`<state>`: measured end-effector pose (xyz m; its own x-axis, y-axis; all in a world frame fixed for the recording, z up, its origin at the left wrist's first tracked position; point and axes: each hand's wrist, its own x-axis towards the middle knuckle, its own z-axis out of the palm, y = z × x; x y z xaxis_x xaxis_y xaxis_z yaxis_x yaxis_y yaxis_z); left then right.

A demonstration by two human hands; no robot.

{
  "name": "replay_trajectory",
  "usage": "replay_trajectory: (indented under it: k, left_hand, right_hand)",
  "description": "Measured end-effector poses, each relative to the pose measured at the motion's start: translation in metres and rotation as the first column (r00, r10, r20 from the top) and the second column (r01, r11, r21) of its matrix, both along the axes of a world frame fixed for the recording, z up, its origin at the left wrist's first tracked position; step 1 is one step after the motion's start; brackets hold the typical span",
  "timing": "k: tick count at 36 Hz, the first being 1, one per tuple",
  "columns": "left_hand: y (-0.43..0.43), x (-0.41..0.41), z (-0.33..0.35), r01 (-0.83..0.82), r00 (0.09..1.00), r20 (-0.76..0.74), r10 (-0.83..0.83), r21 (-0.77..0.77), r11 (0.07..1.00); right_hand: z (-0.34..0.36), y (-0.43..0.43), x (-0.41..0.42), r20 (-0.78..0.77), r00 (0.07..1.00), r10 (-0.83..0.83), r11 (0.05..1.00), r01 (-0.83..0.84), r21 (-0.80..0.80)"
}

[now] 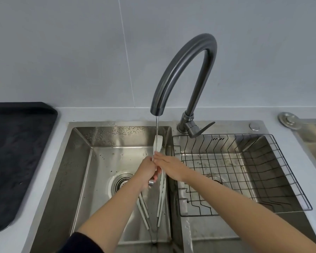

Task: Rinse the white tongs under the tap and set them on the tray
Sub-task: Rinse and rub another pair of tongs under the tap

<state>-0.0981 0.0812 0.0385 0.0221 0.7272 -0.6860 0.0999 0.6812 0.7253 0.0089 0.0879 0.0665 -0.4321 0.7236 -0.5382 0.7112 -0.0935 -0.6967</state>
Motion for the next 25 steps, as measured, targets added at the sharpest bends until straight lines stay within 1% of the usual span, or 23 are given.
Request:
replay_trajectory:
  k: [3,7,10,13,20,25]
  left_hand:
    - [-0.003,0.002,0.0,0.035,0.999,-0.042,-0.033,0.045,0.998]
    - [-0.007,0.002,0.001,0.077,0.989,-0.13,-0.065,0.087,0.993]
    - [-0.01,0.002,0.002,0.107,0.975,-0.205,-0.086,0.095,0.99]
    - [-0.015,0.0,0.003,0.129,0.961,-0.259,-0.099,0.102,0.986]
    - [-0.026,-0.008,0.007,0.132,0.96,-0.265,-0.094,0.127,0.983]
    - [-0.036,-0.009,0.01,0.162,0.953,-0.275,-0.128,0.105,0.981]
  right_hand:
    - [-0.003,0.002,-0.002,0.055,0.998,0.039,0.999,-0.041,0.033]
    - [-0.011,0.002,-0.006,0.09,0.994,0.064,0.998,-0.065,0.008]
    - [-0.017,0.004,-0.01,0.091,0.994,0.057,0.998,-0.06,0.027]
    - [-0.021,0.007,-0.015,0.133,0.986,0.104,0.992,-0.112,0.051]
    - [-0.027,0.015,-0.025,0.157,0.981,0.117,0.987,-0.132,0.089]
    - [-0.025,0.024,-0.022,0.173,0.982,0.081,0.992,-0.096,0.081]
